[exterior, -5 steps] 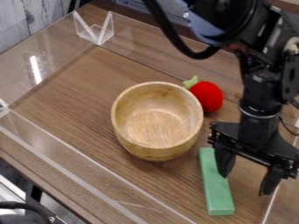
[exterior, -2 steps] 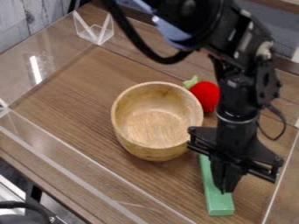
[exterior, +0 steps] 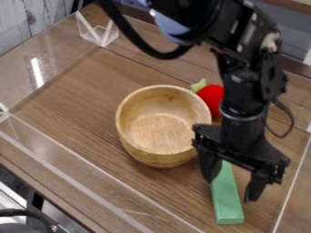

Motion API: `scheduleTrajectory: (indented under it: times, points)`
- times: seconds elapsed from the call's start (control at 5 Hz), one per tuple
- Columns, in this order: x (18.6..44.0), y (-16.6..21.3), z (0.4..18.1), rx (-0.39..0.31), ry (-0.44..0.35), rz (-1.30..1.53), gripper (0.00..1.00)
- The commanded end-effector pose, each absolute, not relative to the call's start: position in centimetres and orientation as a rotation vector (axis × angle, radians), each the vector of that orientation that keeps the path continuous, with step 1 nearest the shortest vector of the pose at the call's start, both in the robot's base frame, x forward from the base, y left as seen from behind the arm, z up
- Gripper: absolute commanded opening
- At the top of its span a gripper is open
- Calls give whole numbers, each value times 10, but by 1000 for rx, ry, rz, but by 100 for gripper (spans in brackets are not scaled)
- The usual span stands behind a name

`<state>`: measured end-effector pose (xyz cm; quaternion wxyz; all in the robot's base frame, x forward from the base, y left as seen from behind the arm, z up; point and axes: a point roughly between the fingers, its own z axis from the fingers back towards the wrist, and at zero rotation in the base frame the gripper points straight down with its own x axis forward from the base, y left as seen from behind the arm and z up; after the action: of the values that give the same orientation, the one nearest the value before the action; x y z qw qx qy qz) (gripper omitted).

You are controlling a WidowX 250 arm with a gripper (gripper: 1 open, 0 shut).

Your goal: Remove the green block from the brown bowl and put it on the table

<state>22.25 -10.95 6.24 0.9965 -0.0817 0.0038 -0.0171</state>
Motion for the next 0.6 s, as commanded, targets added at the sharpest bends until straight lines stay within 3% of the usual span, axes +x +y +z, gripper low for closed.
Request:
scheduleTrajectory:
  times: [0.0,0.2,0.4]
  points:
    - [232,-103,97,-161,-99,-71,100]
    - [249,-109,126,-141,-175,-23,100]
    - [265,-120,126,-147,-201,27,100]
